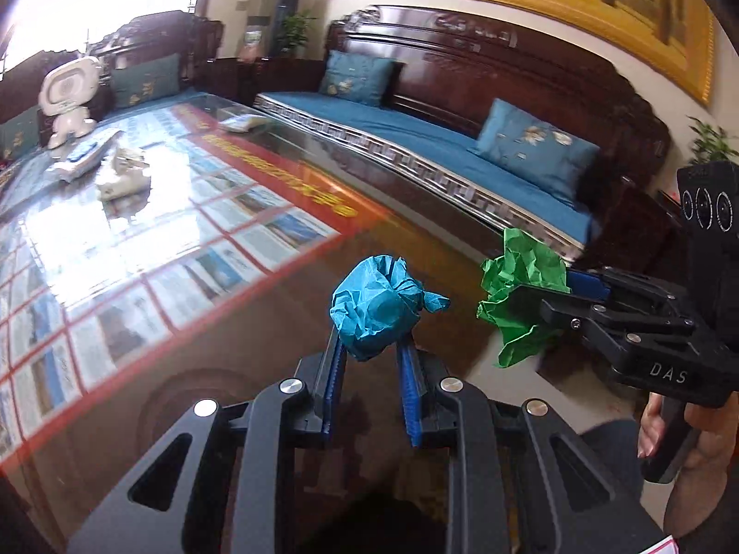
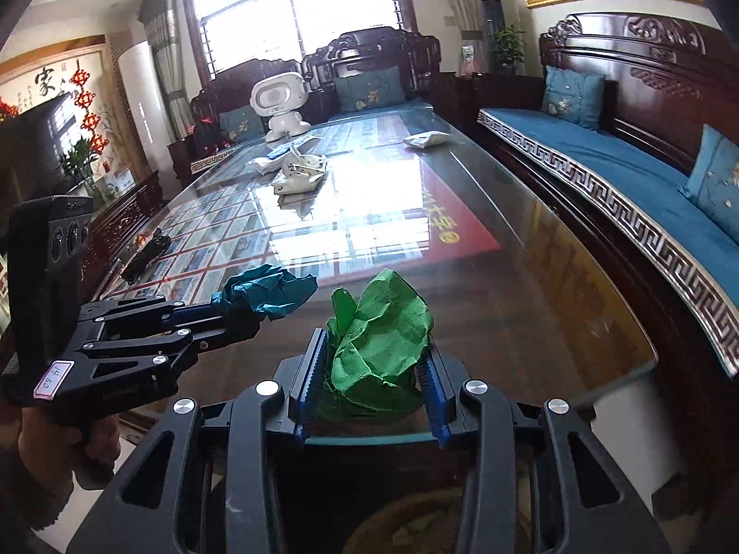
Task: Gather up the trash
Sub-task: 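Carry the teal and green plastic over the yellow bucket with both tools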
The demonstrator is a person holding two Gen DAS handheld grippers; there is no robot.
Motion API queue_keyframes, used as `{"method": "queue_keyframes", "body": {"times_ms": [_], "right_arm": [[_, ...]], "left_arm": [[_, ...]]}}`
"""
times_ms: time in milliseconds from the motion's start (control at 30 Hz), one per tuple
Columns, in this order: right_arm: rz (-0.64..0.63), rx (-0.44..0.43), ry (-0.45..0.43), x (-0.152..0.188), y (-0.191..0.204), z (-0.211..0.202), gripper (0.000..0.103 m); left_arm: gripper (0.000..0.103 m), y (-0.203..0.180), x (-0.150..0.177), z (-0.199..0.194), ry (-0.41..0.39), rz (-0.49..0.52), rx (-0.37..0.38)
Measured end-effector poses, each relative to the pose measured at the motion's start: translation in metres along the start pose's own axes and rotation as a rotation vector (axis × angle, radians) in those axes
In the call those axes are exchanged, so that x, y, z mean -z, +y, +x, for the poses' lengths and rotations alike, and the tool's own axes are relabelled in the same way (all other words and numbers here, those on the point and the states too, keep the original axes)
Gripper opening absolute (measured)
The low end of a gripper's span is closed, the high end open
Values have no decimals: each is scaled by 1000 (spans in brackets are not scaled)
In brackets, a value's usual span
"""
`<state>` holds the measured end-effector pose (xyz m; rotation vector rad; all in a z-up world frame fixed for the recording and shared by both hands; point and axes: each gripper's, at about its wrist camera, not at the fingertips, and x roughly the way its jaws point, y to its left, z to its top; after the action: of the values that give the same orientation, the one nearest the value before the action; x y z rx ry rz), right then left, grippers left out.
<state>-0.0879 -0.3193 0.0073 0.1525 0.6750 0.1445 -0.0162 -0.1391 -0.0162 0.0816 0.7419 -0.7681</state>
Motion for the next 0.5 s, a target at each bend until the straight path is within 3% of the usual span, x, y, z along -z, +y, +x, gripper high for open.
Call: {"method": "queue_keyframes", "body": {"times_ms": [267,500], "right_arm": [[95,152,60,89,-23,-61,39],[169,212,138,143,-41,-65,49]], "left_arm": [[23,-79,57,12,90,81,166],[23,-117,93,36,196,150,198]]}}
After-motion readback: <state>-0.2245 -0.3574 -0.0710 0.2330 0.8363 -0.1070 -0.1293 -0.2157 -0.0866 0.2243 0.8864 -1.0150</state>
